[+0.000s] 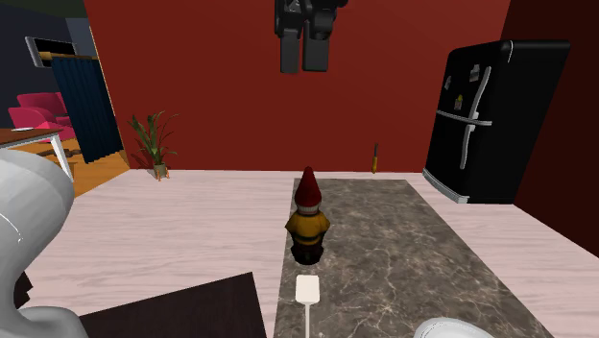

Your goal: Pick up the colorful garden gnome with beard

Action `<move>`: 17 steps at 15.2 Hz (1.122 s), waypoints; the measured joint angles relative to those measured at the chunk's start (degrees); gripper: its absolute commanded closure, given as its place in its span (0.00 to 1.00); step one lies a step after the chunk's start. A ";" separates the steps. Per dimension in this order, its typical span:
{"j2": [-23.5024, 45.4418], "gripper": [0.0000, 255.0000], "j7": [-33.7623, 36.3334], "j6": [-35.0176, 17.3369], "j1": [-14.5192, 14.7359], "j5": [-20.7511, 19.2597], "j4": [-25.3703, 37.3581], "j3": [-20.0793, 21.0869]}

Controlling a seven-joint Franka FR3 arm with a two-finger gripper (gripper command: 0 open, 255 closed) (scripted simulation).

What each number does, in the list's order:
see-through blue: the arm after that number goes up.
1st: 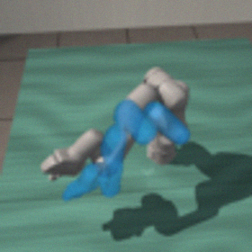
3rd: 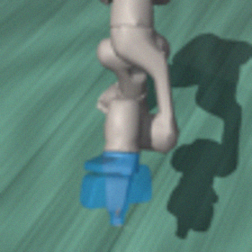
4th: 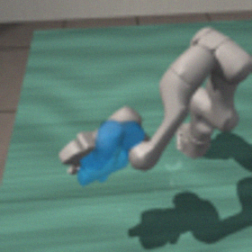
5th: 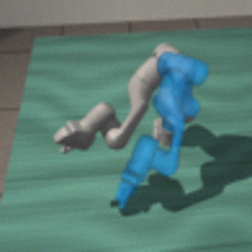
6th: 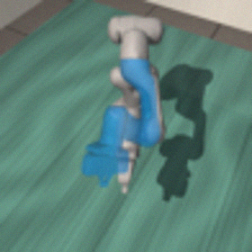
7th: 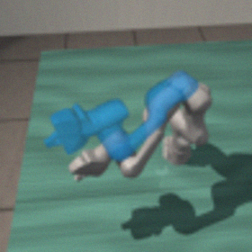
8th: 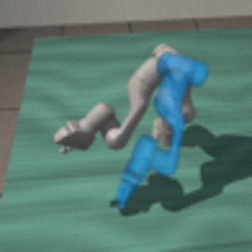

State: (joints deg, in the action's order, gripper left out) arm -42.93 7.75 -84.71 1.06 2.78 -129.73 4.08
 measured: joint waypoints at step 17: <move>43.51 0.00 9.93 8.34 5.73 -3.18 27.86 14.16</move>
State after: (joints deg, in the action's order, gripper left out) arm 0.58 17.68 -76.37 6.80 -0.40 -101.87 18.24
